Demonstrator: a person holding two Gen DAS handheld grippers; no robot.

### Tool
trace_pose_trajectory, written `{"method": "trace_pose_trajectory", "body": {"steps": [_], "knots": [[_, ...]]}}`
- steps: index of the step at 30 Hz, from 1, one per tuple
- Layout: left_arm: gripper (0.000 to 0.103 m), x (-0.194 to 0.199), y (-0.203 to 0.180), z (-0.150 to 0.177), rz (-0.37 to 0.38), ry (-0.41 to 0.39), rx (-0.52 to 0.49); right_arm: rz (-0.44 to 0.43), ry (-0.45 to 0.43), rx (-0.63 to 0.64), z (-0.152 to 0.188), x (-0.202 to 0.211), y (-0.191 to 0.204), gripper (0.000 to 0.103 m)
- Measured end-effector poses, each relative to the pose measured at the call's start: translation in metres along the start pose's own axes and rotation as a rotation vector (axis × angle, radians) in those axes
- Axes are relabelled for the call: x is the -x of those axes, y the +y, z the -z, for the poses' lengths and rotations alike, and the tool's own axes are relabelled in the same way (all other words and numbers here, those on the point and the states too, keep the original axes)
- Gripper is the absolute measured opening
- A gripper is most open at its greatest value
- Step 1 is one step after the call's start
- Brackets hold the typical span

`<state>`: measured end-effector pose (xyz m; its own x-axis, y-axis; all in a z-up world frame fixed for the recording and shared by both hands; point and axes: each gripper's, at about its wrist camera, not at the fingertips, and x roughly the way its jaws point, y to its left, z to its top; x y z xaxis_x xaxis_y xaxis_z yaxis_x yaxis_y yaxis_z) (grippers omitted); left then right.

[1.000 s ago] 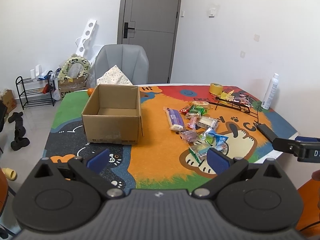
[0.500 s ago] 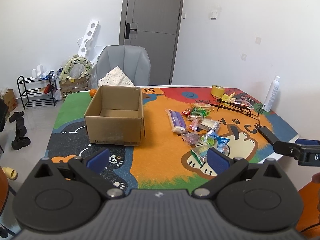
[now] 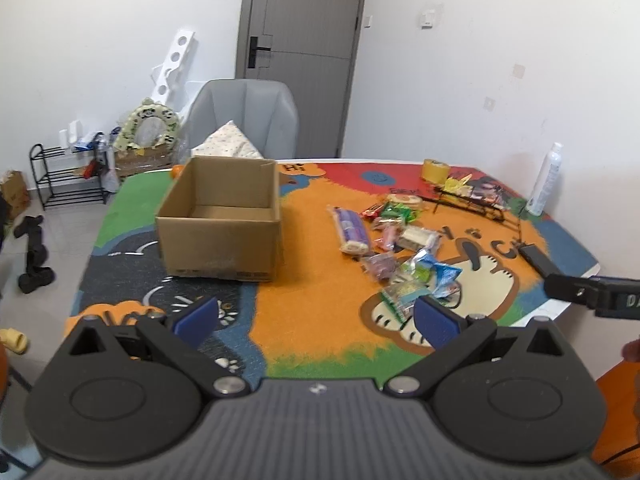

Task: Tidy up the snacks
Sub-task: 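Close the left tool on the green biscuit pack while the right tool reaches the blue candy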

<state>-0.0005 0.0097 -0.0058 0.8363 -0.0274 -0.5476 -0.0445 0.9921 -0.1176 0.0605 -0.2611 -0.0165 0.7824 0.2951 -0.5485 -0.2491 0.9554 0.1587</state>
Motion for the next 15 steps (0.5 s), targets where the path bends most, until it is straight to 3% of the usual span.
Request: {"method": "trace_pose_trajectory", "body": {"steps": [10,15], "knots": [[0.102,-0.052,-0.010,0.003,0.022,-0.026,0.014,-0.006,-0.037,-0.081,0.009,-0.041,-0.031,0.103],[0.101,-0.081,-0.015,0.003,0.064,-0.030,0.021,0.003,-0.051,-0.096,0.015,-0.067,-0.039,0.087]]}}
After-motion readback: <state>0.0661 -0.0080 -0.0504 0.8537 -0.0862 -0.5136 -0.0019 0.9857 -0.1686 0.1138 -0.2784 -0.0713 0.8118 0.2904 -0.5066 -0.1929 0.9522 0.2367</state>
